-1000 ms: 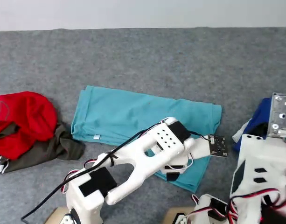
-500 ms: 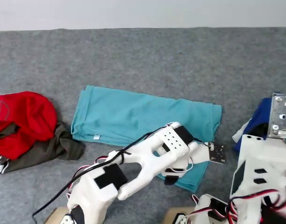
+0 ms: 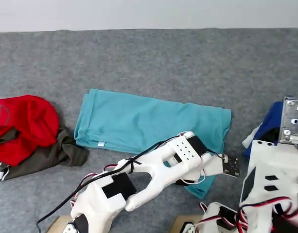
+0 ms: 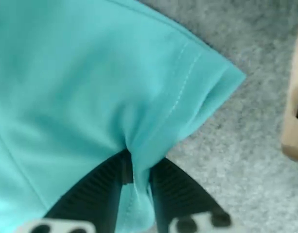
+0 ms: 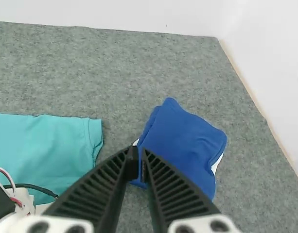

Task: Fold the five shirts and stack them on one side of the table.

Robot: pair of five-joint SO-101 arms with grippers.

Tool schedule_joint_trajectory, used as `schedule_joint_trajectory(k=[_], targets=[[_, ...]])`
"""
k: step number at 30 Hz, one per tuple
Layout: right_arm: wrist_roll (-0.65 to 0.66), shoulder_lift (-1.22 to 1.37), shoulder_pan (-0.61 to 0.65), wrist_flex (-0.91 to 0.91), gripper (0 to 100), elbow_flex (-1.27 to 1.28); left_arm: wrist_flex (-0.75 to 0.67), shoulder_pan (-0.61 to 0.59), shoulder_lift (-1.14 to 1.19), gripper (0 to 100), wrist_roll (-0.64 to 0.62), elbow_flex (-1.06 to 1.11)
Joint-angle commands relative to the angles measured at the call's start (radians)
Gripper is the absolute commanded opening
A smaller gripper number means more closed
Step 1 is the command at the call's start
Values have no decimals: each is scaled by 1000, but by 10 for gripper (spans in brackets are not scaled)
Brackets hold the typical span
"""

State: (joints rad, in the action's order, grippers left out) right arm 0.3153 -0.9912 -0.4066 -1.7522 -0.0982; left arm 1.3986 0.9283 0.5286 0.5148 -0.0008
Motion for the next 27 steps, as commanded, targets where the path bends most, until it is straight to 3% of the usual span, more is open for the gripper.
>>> schedule_joint_trajectory(k=[1,8,27], targets=[[6,-4,-18,-42,19,-32,32,-5,-3,6,8,-56],[6,-4,-18,-42,18,-31,91,-87,5,6,8,-216],[6,-4,-18,-41,18,29,-55,-298,34,7,51,-389]])
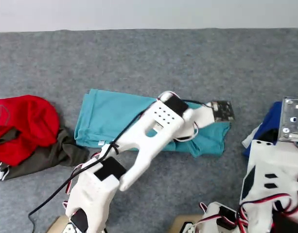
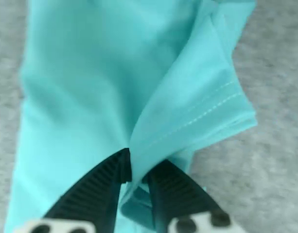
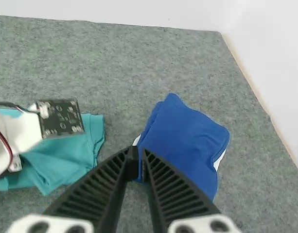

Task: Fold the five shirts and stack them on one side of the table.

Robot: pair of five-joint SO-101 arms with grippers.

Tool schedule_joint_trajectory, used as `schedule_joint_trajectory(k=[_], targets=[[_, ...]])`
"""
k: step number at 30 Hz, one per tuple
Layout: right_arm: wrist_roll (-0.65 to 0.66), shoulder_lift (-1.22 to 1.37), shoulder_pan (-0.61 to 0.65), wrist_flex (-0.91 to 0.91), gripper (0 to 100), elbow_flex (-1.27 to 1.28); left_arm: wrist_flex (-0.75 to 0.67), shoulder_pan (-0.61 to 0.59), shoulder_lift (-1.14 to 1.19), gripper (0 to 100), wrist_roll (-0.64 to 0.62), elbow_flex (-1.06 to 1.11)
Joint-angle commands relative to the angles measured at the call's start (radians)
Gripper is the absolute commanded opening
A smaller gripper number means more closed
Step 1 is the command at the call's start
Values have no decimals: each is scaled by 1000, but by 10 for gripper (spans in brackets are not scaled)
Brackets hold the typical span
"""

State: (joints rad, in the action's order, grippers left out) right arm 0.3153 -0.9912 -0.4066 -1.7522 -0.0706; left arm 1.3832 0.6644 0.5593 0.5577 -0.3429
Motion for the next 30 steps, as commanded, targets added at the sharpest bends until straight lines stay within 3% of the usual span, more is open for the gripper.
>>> schedule_joint_trajectory(k=[1,4,12,23,30], targets=[[8,-4,-18,-41,18,2,-44,-43,17,8,8,-56],[8,-4,-18,-41,19,2,-43,-63,68,14,8,-104],[8,-4,-18,-41,19,5,-23,-121,166,188,-51,-271],[9,-4,-18,-42,17,5,75,-172,261,188,-48,-469],[9,-4,-18,-42,17,6,164,-133,262,162,-54,-503]])
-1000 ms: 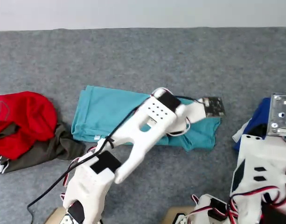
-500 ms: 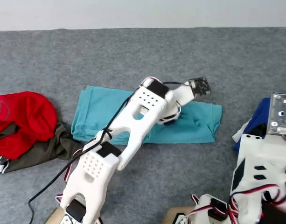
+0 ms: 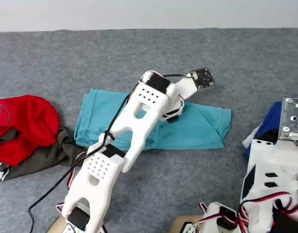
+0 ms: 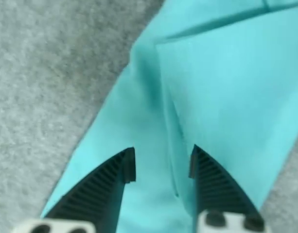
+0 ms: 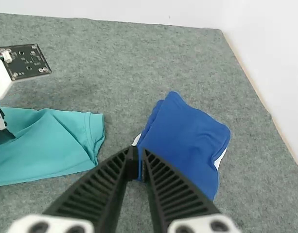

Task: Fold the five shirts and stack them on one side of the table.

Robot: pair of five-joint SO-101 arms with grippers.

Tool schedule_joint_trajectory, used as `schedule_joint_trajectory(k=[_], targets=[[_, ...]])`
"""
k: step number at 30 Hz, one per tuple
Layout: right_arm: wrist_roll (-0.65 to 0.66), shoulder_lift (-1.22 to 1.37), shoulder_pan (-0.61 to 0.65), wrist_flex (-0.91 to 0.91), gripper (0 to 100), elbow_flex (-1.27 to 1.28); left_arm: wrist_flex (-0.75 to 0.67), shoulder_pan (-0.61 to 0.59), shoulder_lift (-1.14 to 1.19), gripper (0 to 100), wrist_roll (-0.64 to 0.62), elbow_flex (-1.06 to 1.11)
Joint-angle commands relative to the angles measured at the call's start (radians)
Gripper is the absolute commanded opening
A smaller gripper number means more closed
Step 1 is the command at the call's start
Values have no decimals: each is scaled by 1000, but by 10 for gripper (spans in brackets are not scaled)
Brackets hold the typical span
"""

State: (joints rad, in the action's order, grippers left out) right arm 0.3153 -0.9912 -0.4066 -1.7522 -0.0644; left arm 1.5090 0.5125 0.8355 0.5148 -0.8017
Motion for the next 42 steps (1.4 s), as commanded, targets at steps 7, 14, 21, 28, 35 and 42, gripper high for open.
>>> schedule_joint_trajectory(k=[7,14,21,28,35,42], targets=[[9,-4,-18,-42,18,0,141,-66,-31,47,-95,-122],[9,-4,-18,-42,18,0,247,-324,-35,48,-348,-216],[9,-4,-18,-42,18,2,245,-582,-32,151,-368,-217],[11,-2,-18,-42,18,2,245,-723,0,196,-278,-180],[11,2,-15,-42,18,2,245,-744,115,197,-221,-185],[11,-2,-16,-42,18,2,245,-729,138,197,-221,-182]])
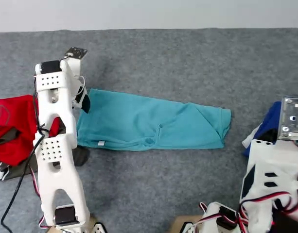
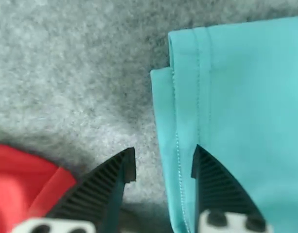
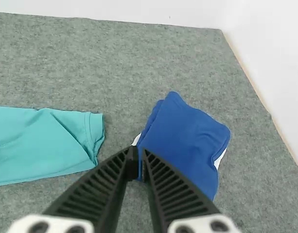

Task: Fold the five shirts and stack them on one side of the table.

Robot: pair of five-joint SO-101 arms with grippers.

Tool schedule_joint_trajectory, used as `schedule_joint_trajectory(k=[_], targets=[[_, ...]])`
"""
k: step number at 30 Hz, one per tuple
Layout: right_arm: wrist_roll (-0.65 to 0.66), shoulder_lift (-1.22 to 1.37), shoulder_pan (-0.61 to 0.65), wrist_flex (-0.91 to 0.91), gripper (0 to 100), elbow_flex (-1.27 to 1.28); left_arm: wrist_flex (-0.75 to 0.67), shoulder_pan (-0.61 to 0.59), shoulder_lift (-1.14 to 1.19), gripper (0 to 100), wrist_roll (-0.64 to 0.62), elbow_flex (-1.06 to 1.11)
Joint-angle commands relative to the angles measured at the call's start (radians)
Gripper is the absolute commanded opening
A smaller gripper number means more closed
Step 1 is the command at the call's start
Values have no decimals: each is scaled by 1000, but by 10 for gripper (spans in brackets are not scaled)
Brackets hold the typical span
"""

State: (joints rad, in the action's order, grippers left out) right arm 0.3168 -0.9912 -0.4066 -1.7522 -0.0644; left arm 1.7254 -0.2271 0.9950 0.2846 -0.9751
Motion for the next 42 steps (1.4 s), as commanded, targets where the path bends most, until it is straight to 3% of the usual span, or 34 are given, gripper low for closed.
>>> schedule_joint_trajectory(k=[1,25,31,42], targets=[[9,-2,-16,-42,18,2,29,14,-25,197,9,-7],[9,-2,-16,-41,18,0,9,71,15,190,-46,114],[9,-2,-16,-39,18,0,26,115,41,13,-5,104],[9,-2,-16,-39,15,0,31,160,-149,4,-8,154]])
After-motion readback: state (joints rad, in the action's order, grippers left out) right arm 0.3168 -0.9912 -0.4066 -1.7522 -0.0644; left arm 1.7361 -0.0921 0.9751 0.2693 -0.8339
